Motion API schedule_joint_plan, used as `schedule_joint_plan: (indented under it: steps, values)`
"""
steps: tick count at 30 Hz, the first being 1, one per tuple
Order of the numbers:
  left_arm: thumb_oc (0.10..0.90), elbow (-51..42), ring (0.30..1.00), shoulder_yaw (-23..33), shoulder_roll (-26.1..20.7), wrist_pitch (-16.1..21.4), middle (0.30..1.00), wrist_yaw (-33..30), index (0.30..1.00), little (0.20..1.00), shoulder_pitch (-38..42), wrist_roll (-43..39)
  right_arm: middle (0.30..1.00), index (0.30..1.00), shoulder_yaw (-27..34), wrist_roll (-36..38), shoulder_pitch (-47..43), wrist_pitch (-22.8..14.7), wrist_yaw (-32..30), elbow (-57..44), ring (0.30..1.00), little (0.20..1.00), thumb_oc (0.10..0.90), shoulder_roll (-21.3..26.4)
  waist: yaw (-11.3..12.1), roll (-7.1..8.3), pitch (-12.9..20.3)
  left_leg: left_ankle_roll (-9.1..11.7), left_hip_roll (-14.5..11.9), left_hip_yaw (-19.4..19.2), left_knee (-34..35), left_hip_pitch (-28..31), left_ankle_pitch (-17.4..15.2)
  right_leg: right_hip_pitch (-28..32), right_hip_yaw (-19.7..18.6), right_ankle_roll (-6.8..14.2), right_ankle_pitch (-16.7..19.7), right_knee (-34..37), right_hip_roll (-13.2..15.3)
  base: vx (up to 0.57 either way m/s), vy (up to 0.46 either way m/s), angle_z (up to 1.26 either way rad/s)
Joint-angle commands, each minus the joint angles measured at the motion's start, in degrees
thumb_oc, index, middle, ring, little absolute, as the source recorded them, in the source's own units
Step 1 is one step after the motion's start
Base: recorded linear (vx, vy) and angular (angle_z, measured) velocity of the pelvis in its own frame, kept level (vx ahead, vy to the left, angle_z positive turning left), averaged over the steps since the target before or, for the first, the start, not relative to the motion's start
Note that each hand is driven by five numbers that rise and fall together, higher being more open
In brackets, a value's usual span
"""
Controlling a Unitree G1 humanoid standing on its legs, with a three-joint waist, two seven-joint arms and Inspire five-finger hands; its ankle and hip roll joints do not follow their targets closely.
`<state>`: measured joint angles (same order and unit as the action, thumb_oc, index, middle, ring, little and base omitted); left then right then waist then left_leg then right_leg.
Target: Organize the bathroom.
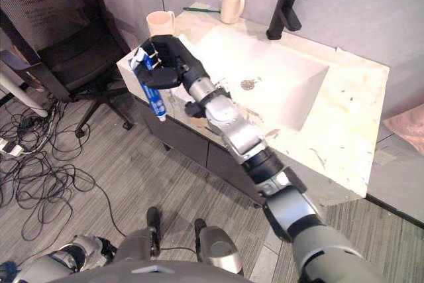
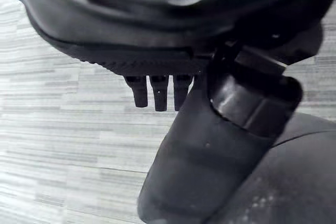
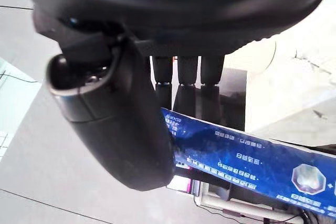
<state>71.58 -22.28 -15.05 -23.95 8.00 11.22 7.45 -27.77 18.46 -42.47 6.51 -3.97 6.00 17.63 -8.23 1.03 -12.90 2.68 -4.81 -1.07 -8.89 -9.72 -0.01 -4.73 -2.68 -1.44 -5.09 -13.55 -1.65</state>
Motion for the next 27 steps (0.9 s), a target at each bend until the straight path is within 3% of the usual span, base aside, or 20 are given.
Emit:
schedule_joint_plan:
  steps: [1,6,13,16,17,20,23,27]
  values:
    - [0.800,1.49,0.900,-0.57,-0.88,-2.34,0.900,-2.67,0.900,0.900,-1.13,-1.04,0.300,0.300,8.13,2.19,-5.49,-12.02,-2.99,-6.53,0.300,0.300,0.400,-0.35,-0.43,-0.68,3.14,-1.66,-0.19,-3.50,-1.74,3.80,-2.49,1.70,-1.90,7.50,-0.79,0.58,4.33,0.28,0.214,-0.47]
    - [0.800,2.38,0.900,0.95,-1.83,-1.84,0.900,-4.81,0.900,0.900,-3.74,-2.47,0.300,0.300,9.80,3.59,-6.40,-13.76,-3.49,-6.97,0.300,0.300,0.400,0.37,-0.10,-1.45,3.78,-2.67,0.55,-6.10,0.06,5.98,-3.15,0.62,-1.86,8.54,-0.80,0.14,5.66,0.15,0.132,-0.46]
    - [0.800,1.63,0.900,2.28,-2.40,-0.09,0.900,-4.13,0.900,0.900,-6.26,-3.33,0.300,0.300,12.11,4.22,-7.30,-14.10,-5.21,-9.40,0.300,0.300,0.400,3.46,0.84,-1.43,3.35,-4.36,2.40,-8.03,-3.68,5.90,-6.97,-0.02,-1.91,8.99,-0.77,-0.30,6.77,0.10,0.136,-0.16]
    - [0.800,1.71,0.900,3.13,-2.14,-0.04,0.900,-5.07,0.900,0.900,-7.75,-3.87,0.300,0.300,14.09,6.73,-7.67,-15.58,-4.82,-10.95,0.300,0.300,0.400,5.89,1.64,-1.95,2.43,-5.34,2.25,-8.83,-3.15,8.04,-7.89,-4.06,0.32,10.25,-2.00,-10.20,7.26,0.10,0.058,-0.42]
    - [0.800,2.20,0.900,3.60,-2.17,0.55,0.900,-6.59,0.900,0.900,-8.58,-6.30,0.300,0.300,14.36,6.34,-8.84,-15.85,-5.33,-11.91,0.300,0.300,0.400,6.21,1.68,-1.88,2.20,-5.30,2.28,-9.73,-3.01,9.06,-8.49,-7.68,0.17,11.24,1.43,-10.08,8.30,0.12,-0.054,-0.81]
    - [0.800,1.96,0.900,3.57,-1.76,0.43,0.900,-7.77,0.900,0.900,-8.59,-8.82,0.300,0.300,15.45,4.97,-11.04,-15.27,-5.63,-13.49,0.300,0.300,0.400,6.39,1.02,0.45,1.86,-5.85,4.64,-11.49,-4.96,10.74,-12.86,-8.22,-2.57,13.59,11.48,6.98,11.14,0.17,-0.182,-0.68]
    - [0.800,0.54,0.900,3.24,-3.00,-0.03,0.900,-7.55,0.900,0.900,-8.30,-7.03,0.300,0.300,16.62,2.98,-13.38,-13.25,-8.35,-14.72,0.300,0.300,0.400,7.59,-0.01,0.47,1.34,-6.12,3.66,-10.08,-9.45,8.73,-15.09,-8.58,-6.98,12.58,7.88,2.33,8.85,0.09,-0.178,0.01]
    - [0.800,-1.96,0.900,2.62,-2.52,-1.15,0.900,-5.38,0.900,0.900,-8.35,-4.56,0.300,0.300,18.83,2.03,-13.48,-11.79,-9.17,-14.99,0.300,0.300,0.400,10.08,-0.42,0.35,2.39,-5.31,2.69,-8.51,-10.81,7.57,-13.87,-6.77,-5.46,11.14,4.72,0.08,7.88,0.12,-0.125,0.99]
